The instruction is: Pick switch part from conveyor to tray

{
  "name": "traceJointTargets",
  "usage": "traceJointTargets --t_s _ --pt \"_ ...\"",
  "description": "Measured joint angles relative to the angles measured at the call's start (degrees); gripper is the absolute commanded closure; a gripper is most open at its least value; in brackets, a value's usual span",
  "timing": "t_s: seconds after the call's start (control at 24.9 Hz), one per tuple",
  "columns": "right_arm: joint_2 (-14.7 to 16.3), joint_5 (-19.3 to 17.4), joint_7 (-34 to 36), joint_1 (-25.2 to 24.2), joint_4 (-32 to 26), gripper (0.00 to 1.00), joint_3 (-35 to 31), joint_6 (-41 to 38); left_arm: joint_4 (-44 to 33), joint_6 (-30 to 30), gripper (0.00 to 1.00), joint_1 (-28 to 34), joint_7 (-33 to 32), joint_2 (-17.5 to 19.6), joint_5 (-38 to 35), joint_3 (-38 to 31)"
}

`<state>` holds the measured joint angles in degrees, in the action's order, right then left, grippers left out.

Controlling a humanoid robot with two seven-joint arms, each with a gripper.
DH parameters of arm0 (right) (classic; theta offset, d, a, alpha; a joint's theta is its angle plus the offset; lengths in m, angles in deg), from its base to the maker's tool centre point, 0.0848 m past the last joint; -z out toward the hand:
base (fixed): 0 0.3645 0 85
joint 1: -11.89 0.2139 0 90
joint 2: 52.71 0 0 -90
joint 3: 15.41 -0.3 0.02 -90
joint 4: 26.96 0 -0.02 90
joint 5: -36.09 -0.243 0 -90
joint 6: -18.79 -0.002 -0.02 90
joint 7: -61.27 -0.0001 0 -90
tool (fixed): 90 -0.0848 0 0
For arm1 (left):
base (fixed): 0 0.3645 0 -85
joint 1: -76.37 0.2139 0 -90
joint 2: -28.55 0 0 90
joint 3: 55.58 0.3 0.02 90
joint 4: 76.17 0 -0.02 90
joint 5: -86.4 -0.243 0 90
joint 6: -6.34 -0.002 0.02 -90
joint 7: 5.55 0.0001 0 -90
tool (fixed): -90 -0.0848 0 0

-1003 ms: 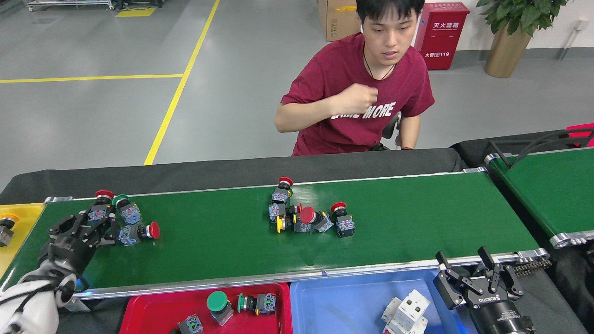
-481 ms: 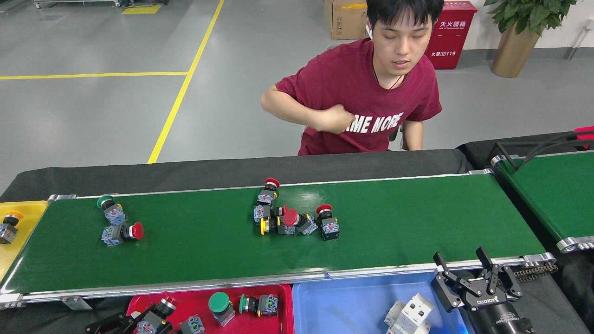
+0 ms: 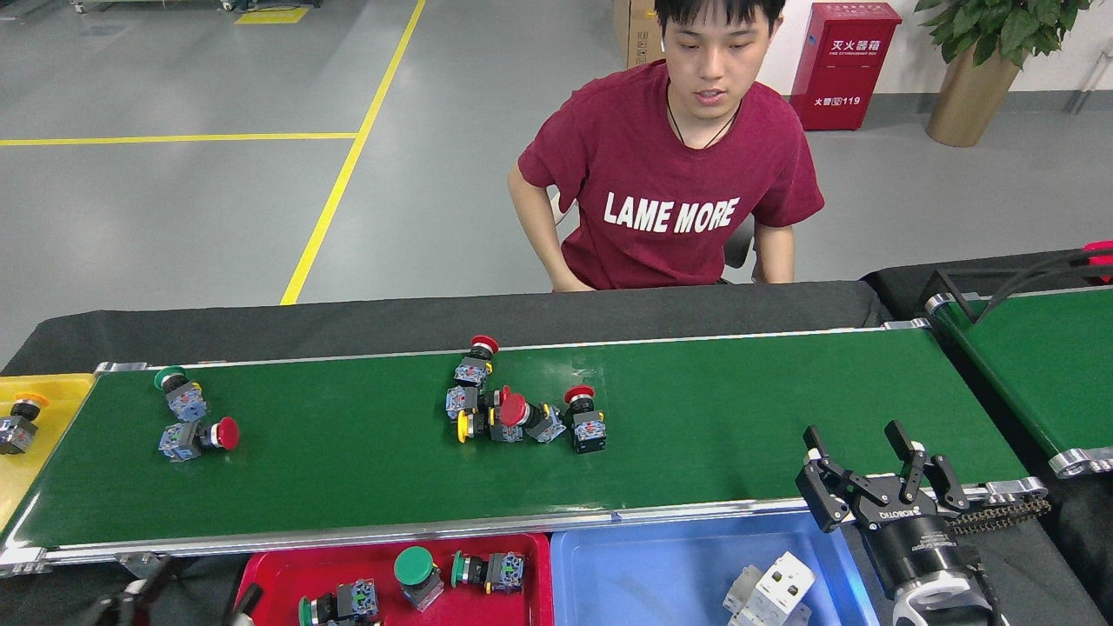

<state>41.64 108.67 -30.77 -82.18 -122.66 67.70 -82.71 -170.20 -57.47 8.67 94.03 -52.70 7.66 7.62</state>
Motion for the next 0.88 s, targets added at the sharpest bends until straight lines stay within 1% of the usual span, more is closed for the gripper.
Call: traceJointTargets --t_s 0.08,0.2,0.28,0.36,0.44,0.64,0.8,0.88 --pt "0.0 0.12 -0.02 -0.89 -0.58 0.04 0.01 0.04 2.07 -1.1 0.0 -0.18 0.0 0.06 0.03 -0.74" --pt "-0.35 0.55 -0.02 -0.92 -0.67 0.04 0.01 0.13 2.98 -1.88 0.0 -2.37 -0.27 0.66 0.01 -0.47" --pt "-1.07 0.89 -0.03 -0.92 -0.69 0.04 0.02 0.14 3.97 -2.01 0.0 -5.44 -2.04 1.26 -0.09 -0.14" --pt "-1.2 0.94 -0.03 -0.92 -0.69 0.03 0.04 0.14 7.12 -2.19 0.0 -10.21 -4.26 2.41 -0.18 -0.03" --pt "-1.2 0.95 -0.03 -0.96 -0.69 0.03 0.04 0.15 12.58 -2.52 0.0 -15.95 -6.9 4.42 -0.36 0.09" --pt "-1.2 0.95 -0.03 -1.73 -0.69 0.03 0.04 0.34 28.3 -3.34 0.0 -29.12 -8.67 9.46 -4.23 2.92" --pt "-1.2 0.95 -0.04 -1.77 -0.69 0.03 0.05 0.52 39.22 -4.2 0.0 -36.77 -8.88 11.72 -4.71 3.97" --pt "-1.2 0.95 -0.04 -1.77 -0.69 0.03 0.05 0.37 43.73 -5.37 0.0 -39.97 -8.93 12.9 -4.72 6.05"
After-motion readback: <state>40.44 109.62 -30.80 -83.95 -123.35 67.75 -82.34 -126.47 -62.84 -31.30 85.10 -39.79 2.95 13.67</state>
